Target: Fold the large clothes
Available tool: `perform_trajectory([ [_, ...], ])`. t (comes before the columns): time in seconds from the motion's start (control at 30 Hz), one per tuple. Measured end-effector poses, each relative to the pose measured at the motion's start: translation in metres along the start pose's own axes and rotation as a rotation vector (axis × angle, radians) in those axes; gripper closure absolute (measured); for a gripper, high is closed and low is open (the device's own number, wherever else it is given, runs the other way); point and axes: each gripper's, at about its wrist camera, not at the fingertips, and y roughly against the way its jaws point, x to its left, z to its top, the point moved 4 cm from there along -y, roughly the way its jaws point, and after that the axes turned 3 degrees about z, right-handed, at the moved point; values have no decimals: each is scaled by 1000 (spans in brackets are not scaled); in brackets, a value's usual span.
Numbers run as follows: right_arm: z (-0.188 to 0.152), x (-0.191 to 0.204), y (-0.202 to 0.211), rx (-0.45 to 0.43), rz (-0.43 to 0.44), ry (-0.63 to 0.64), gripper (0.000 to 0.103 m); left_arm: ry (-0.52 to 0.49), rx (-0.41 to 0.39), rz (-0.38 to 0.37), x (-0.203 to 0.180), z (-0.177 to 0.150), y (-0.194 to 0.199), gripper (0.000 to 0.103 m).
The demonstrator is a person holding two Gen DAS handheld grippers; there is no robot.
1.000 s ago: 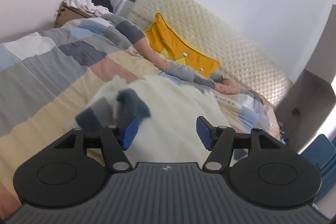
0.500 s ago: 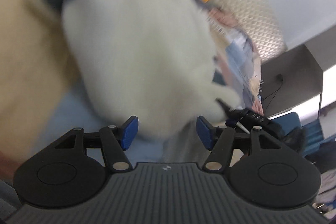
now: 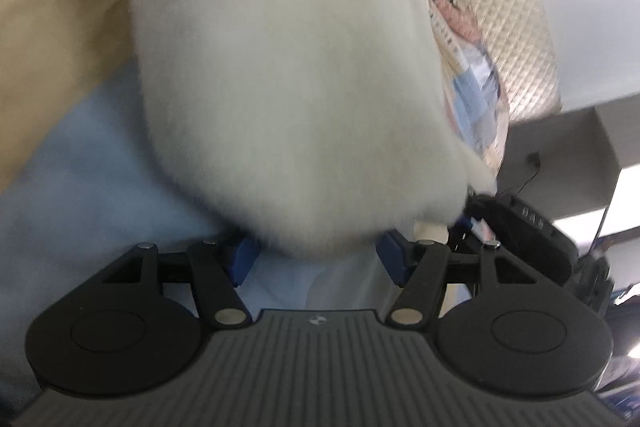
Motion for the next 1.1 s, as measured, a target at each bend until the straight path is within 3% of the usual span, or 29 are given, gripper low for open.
perform_trajectory([
  [0.07,1,0,-3,2,7,11,88,5,-6,-6,3,5,-2,39],
  [0.13,3,0,-8,6,15,27,88,-14,-25,1,3,11,0,62],
  [0.23,2,-4,-13,22,23,26,88,-58,-47,-14,-9,17,6,82],
  [0.4,0,1,-10,41,67,32,83,-114,-97,-87,-20,21,51,85],
  [0.47,-3,4,-4,45,84,34,68,-107,-105,-120,-21,24,69,86],
  [0.53,-6,9,4,47,107,38,38,-88,-117,-170,-22,28,87,86],
  [0.6,-10,16,11,54,122,54,30,-83,-135,-208,-22,34,103,86],
  [0.8,-30,40,15,123,178,134,30,-1,-153,-264,-3,47,124,86],
  [1.1,-44,19,-10,207,160,-28,27,96,-163,-226,21,50,116,86],
])
